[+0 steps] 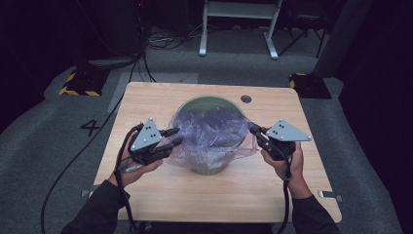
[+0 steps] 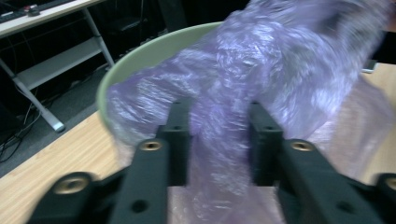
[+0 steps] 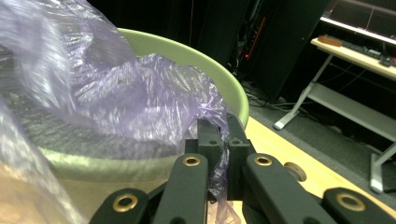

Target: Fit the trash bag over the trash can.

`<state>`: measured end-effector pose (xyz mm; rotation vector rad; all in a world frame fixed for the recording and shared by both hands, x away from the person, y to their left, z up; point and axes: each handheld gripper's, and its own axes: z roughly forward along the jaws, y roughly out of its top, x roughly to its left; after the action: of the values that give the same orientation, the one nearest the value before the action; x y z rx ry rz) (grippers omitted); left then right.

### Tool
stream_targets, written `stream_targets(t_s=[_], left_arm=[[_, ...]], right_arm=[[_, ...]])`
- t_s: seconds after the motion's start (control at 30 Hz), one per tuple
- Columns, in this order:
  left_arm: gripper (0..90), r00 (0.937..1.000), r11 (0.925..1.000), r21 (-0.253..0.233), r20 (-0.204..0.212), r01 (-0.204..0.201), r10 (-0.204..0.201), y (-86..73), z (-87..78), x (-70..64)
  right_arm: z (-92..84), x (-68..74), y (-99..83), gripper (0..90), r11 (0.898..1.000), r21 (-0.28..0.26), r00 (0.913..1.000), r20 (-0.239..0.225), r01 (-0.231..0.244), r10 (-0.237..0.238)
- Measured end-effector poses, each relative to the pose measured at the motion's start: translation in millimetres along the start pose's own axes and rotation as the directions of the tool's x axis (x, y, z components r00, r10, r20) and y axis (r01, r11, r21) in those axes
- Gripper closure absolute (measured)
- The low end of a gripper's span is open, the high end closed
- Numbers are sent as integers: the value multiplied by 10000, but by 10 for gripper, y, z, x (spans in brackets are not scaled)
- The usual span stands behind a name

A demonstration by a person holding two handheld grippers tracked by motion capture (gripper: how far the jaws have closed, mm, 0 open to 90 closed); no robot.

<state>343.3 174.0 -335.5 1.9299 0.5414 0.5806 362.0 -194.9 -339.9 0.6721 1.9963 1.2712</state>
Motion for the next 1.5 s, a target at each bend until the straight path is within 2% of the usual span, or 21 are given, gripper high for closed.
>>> stream_targets(t_s=[0.13, 0.27, 0.43, 0.5, 0.57, 0.63, 0.7, 0.73, 0.8, 0.87, 0.93, 0.97, 1.07, 1.17, 1.27, 1.33, 1.4, 1.5], left_arm=[[787, 9996, 9998, -32, -187, 221, -222, -10, 23, 196], [842, 9985, 9998, -12, -513, 202, -202, 20, 77, 346], [868, 9962, 9991, 219, -799, 365, -346, 64, 213, 542], [867, 9956, 9974, 294, -676, 664, -643, 62, 280, 620], [856, 9938, 9962, 512, -902, 699, -651, 58, 355, 678], [850, 9914, 9929, 568, -849, 1041, -991, 47, 427, 752], [841, 9884, 9904, 708, -1043, 1184, -1107, 38, 500, 811], [837, 9867, 9883, 694, -986, 1361, -1290, 26, 537, 845], [830, 9836, 9837, 994, -1161, 1501, -1383, -5, 624, 898], [811, 9786, 9750, 1197, -1093, 1873, -1746, -57, 707, 957], [816, 9762, 9712, 1282, -1091, 2008, -1874, -97, 750, 999], [823, 9722, 9667, 1261, -1016, 2229, -2109, -127, 772, 1031], [826, 9651, 9590, 1314, -1104, 2510, -2375, -184, 819, 1088], [842, 9625, 9537, 1462, -1088, 2628, -2486, -238, 859, 1129], [845, 9582, 9463, 1639, -1137, 2786, -2624, -287, 898, 1163], [844, 9532, 9382, 1777, -1133, 2969, -2802, -324, 927, 1187], [843, 9474, 9306, 1842, -1123, 3164, -2998, -372, 951, 1203], [837, 9461, 9276, 1905, -1068, 3213, -3058, -431, 971, 1183]], right_arm=[[55, -64, 4, 895, 9997, 207, 9999, 44, -106, 106], [101, -135, 29, 895, 9990, 387, 9996, 152, -241, 236], [194, -304, 50, 895, 9951, 674, 9972, 217, -723, 709], [248, -383, 48, 894, 9930, 836, 9961, 337, -838, 813], [312, -467, 35, 893, 9884, 996, 9933, 205, -1149, 1134], [391, -537, 16, 893, 9840, 1251, 9918, 253, -1273, 1251], [475, -600, -13, 893, 9785, 1455, 9892, 311, -1463, 1433], [520, -630, -28, 893, 9753, 1579, 9880, 247, -1546, 1526], [607, -689, -59, 891, 9684, 1827, 9855, 258, -1699, 1680], [689, -753, -98, 888, 9582, 1971, 9779, 145, -2075, 2088], [754, -805, -133, 888, 9513, 2157, 9750, 193, -2200, 2211], [780, -830, -152, 889, 9462, 2202, 9707, 129, -2370, 2401], [854, -876, -202, 889, 9365, 2431, 9660, 82, -2527, 2585], [909, -902, -250, 887, 9286, 2558, 9608, 33, -2688, 2772], [939, -899, -274, 881, 9270, 2611, 9600, -41, -2692, 2800], [964, -897, -292, 877, 9261, 2738, 9631, 23, -2594, 2691], [991, -906, -322, 877, 9242, 2770, 9611, -82, -2630, 2760], [1004, -903, -354, 871, 9217, 2828, 9596, -142, -2656, 2809]])
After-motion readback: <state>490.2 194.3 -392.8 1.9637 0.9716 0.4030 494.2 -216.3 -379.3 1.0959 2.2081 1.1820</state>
